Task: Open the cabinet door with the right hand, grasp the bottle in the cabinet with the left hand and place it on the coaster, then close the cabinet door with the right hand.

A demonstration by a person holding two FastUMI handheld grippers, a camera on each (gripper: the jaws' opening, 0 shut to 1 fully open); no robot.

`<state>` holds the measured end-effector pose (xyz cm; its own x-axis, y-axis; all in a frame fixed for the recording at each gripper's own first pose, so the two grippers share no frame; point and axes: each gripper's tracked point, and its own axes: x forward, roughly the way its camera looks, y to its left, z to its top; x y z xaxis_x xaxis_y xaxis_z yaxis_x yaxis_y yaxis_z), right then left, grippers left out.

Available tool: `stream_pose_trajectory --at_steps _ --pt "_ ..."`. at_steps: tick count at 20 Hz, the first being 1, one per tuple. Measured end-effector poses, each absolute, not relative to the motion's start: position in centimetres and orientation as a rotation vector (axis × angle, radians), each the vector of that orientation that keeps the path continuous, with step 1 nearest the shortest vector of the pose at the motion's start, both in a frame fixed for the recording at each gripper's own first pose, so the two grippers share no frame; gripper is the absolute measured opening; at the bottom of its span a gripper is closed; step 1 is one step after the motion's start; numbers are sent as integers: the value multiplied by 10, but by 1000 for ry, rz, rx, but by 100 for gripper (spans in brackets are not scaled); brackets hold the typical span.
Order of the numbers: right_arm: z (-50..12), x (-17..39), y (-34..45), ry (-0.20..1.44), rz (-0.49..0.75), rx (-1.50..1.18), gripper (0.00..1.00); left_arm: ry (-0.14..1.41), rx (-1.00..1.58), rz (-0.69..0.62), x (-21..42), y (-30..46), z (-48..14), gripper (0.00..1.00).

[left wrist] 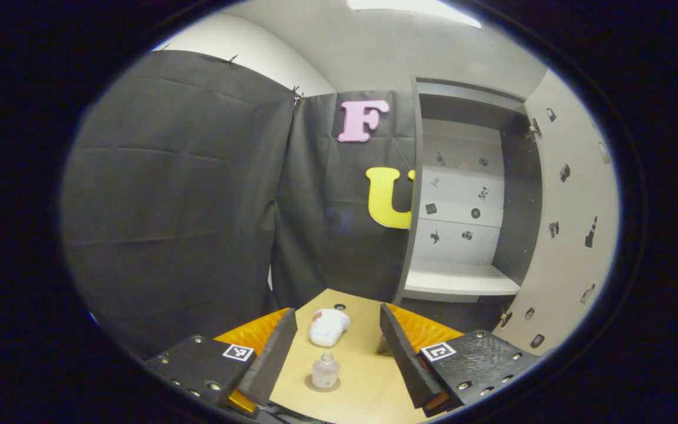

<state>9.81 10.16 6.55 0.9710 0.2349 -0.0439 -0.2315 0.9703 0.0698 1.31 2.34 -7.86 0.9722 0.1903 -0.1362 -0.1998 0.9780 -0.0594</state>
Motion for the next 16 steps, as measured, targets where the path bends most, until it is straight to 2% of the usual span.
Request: stream_pose_trajectory --at_steps 8,16 --pt "55 88 164 98 239 92 96 182 -113 133 60 70 -105 86" --pt "47 90 236 105 239 163 96 158 -55 69 98 118 -96 86"
